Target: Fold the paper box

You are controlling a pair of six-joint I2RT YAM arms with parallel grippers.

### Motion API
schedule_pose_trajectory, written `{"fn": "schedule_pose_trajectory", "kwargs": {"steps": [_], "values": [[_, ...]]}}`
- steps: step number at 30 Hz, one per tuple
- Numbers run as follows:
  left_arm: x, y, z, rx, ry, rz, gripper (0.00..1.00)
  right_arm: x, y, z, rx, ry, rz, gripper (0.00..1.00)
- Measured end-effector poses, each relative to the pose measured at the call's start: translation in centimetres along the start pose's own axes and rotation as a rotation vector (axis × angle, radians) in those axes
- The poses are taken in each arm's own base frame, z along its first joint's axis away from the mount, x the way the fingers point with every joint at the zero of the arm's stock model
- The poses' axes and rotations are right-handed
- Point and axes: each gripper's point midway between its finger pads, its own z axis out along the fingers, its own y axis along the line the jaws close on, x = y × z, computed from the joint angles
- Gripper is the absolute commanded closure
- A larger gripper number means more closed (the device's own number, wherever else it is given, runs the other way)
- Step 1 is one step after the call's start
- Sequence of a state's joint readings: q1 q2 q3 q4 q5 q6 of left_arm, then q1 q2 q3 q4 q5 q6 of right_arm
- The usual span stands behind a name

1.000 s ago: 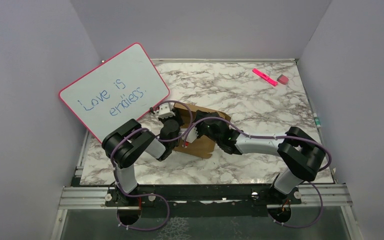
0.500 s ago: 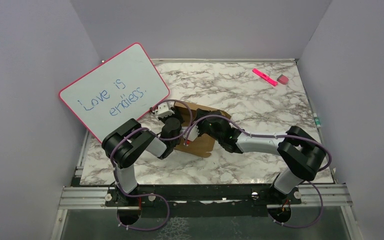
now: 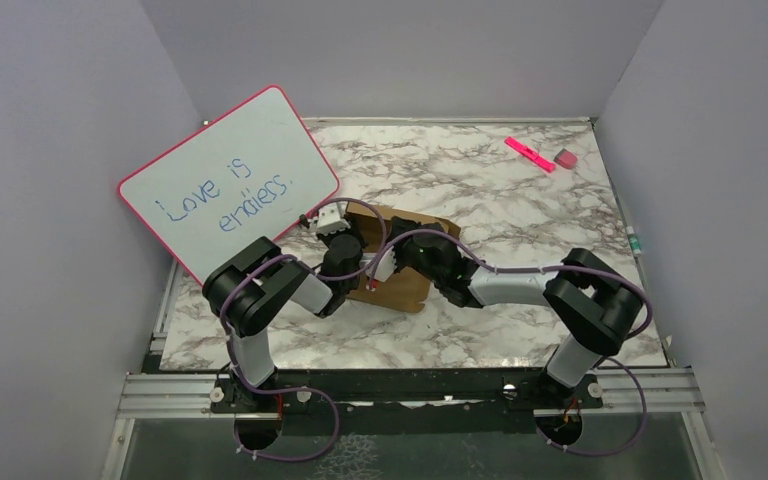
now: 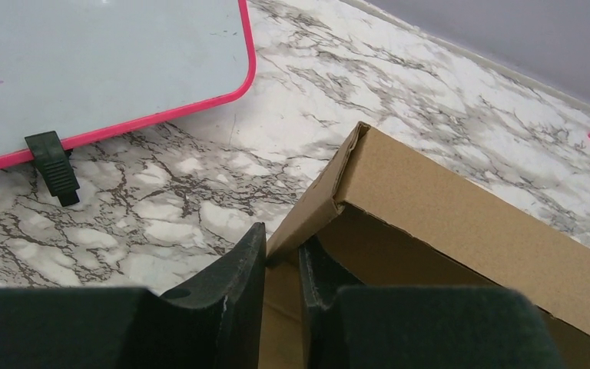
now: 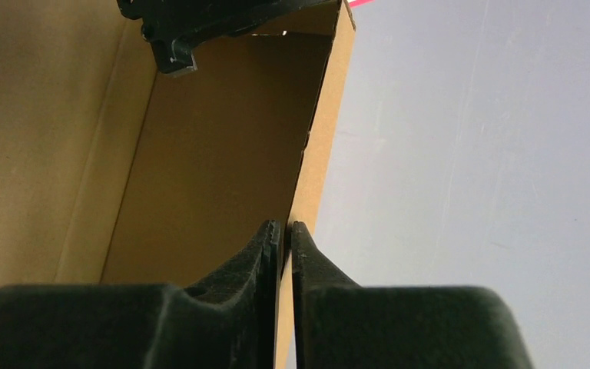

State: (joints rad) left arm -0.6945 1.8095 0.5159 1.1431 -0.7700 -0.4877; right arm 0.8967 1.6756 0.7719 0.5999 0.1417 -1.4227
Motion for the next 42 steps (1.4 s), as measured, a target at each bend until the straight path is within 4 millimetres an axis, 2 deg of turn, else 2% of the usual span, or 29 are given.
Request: {"fn": "schedule_pose_trajectory", "kwargs": {"steps": [8,14,20,26,29,34,42], "values": [[0.3,-0.4,-0.6,0.04,0.02,0.1,1.0,-0.3,0.4,-1.0,-0.04,0.002,0.084,0.71],[0.8,-1.0,-1.1,0.087,0.045,0.169,1.0,-0.3,-0.7,-3.9,-0.039,0.0,0.206,0.54],[1.1,-1.4,-1.3,0.117,0.058,0.208,1.0,-0.3,-2.3,-5.5,0.004,-0.008,0.287,0.52],[1.2,-1.9,-1.5,0.157,0.069,0.245,1.0,1.4,-1.1,-7.1,0.011,0.03,0.322,0.45],[1.2,-2.0,-1.6,0.17,0.076,0.269,1.0,2.2,-1.8,-7.6,0.045,0.041,0.337,0.42],[1.1,-1.8,-2.0,0.178,0.105,0.333,1.0,3.1,-3.8,-8.0,0.117,0.046,0.336,0.42],[-0.4,-0.6,-1.9,0.178,0.144,0.386,1.0,4.3,-4.1,-9.5,0.119,0.032,0.319,0.43]]}}
